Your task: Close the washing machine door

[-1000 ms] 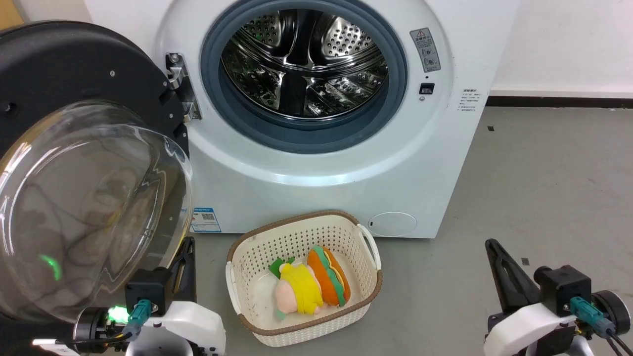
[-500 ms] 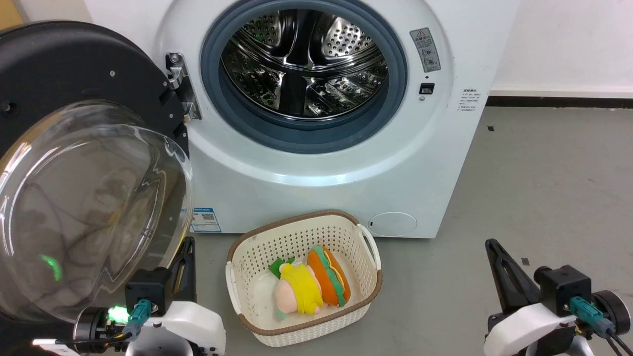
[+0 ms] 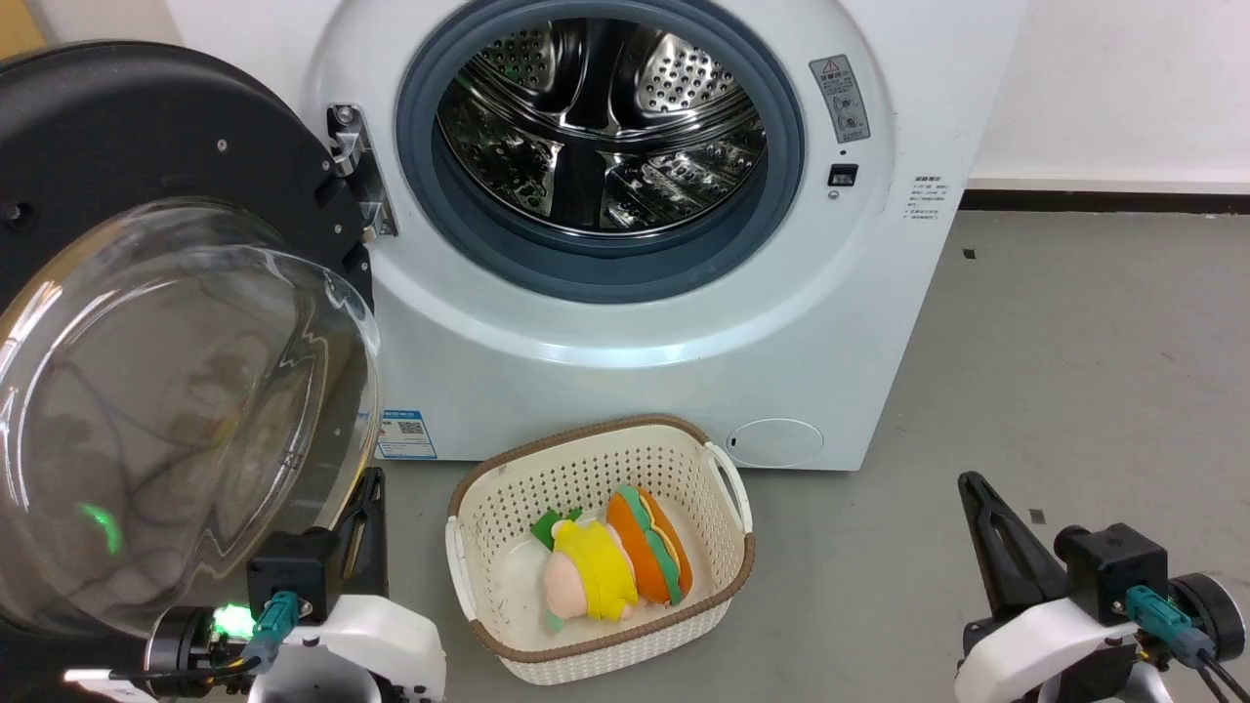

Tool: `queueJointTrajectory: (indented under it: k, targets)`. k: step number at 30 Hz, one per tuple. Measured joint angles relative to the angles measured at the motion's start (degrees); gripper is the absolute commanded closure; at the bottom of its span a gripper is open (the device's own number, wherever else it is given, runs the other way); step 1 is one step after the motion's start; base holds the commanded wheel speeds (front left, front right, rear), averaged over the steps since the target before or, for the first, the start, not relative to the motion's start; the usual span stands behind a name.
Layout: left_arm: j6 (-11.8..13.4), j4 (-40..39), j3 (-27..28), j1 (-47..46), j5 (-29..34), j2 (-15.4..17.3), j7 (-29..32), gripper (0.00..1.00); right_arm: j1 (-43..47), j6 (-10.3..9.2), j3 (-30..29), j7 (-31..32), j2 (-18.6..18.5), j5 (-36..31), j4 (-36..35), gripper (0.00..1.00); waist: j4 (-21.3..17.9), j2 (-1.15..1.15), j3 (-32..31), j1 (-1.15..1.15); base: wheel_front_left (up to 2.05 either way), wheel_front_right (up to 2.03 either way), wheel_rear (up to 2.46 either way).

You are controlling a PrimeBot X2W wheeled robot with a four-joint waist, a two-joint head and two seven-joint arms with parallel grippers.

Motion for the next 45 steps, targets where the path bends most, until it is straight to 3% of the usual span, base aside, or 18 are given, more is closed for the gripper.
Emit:
queueJointTrajectory:
  k: [7,8,24,25,27,36,45]
  targets:
    - [0.05,0.03,-0.02,-0.01,-0.01,0.00,0.00,1.00,0.00,0.00,0.00,0.00,-0.01,0.03,0.03,1.00,0.00,0.00,0.00,0.00,0.00,0.00,0.00]
    - [0.08,0.07,-0.02,-0.01,-0.01,0.00,0.00,0.00,0.00,0.00,0.01,0.00,-0.01,0.03,0.05,0.00,0.00,0.00,0.00,0.00,0.00,0.00,0.00]
    - [2.44,0.02,-1.16,-0.05,0.05,0.07,-1.37,0.00,0.00,0.00,-0.98,-1.30,-0.01,1.81,0.05,0.00,0.31,0.00,0.28,0.00,0.00,0.00,0.00]
    - [2.71,0.00,-1.31,-0.07,0.09,0.09,-1.58,0.04,0.00,0.00,-1.07,-1.55,-0.01,1.99,0.04,0.00,0.40,0.00,0.30,0.00,0.00,0.00,0.00]
    - [3.20,-0.16,-1.60,-0.11,0.20,0.21,-1.65,1.00,0.00,0.00,-1.25,-1.70,-0.01,2.30,0.03,0.00,0.62,0.00,0.34,0.00,0.00,0.00,0.00]
    - [5.09,-2.31,-3.03,-1.22,0.38,1.25,-2.82,1.00,0.00,0.00,-1.94,-2.70,-0.01,4.16,-0.01,0.00,2.34,0.00,0.57,0.00,0.00,0.00,0.00]
    - [4.64,-6.00,-1.57,-3.36,-2.44,1.21,-3.82,1.00,-0.01,0.00,-2.66,-3.90,-0.01,5.28,0.01,0.00,5.13,0.00,0.91,0.00,0.00,0.00,0.00]
